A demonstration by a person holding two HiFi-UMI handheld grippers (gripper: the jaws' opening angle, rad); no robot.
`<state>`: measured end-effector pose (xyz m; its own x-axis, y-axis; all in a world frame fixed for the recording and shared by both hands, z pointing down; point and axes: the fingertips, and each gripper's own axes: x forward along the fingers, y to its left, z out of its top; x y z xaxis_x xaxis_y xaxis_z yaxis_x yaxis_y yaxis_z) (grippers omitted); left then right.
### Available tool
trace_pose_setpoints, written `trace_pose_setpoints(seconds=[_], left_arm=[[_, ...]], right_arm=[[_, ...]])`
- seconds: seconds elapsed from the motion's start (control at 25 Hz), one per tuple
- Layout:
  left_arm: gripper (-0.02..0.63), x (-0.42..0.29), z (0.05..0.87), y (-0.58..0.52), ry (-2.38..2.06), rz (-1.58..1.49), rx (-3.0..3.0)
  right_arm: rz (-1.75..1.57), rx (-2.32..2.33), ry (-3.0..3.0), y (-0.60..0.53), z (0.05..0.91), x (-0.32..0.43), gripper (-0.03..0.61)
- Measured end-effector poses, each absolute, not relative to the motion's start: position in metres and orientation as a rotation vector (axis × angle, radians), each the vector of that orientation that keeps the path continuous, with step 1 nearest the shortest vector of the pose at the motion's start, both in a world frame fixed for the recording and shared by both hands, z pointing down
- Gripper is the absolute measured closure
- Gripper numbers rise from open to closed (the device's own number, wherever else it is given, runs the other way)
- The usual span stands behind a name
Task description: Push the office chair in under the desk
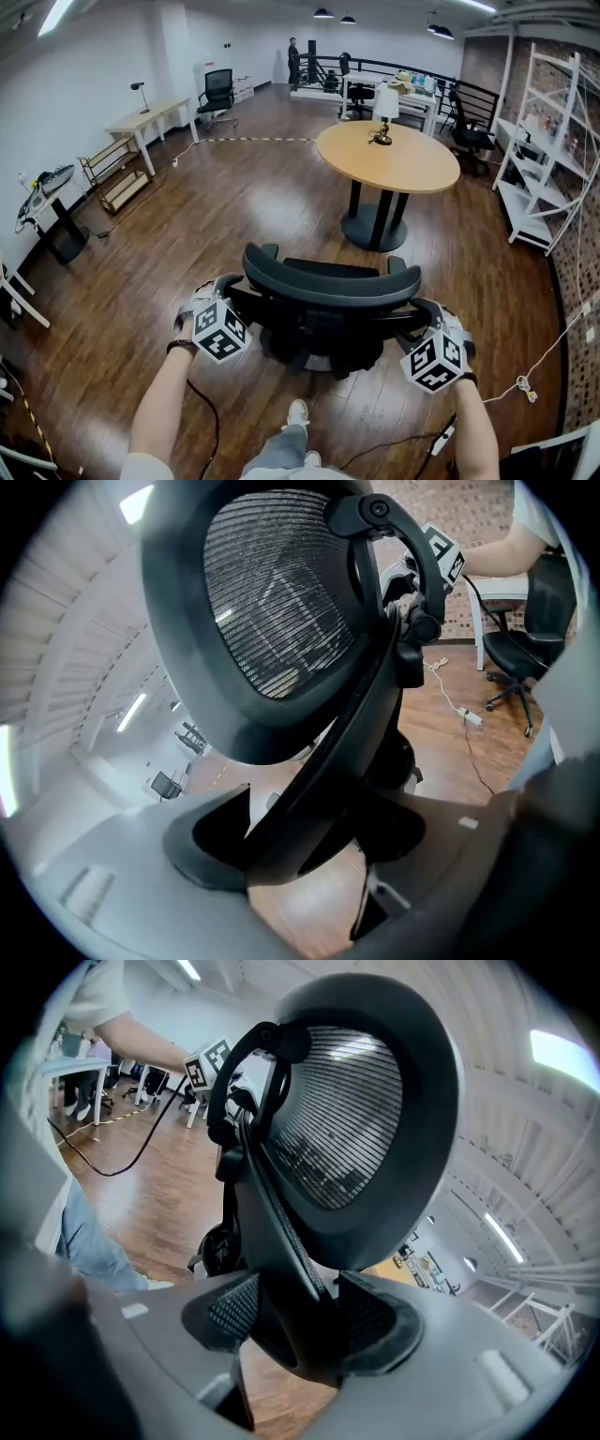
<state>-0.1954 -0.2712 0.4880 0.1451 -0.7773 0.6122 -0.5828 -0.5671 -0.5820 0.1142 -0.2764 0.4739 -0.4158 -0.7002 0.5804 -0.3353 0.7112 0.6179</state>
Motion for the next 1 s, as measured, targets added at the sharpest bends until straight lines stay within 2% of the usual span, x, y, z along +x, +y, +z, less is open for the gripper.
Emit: trace_pose_setpoints(seconds=[1.0], left_arm=[[0.273,-0.158,0.477,-0.488,1.155,-1.352,-2.237]], right_arm=[[-0.419,0.973,-1.92,-0.451,0.466,0.153,0.318]])
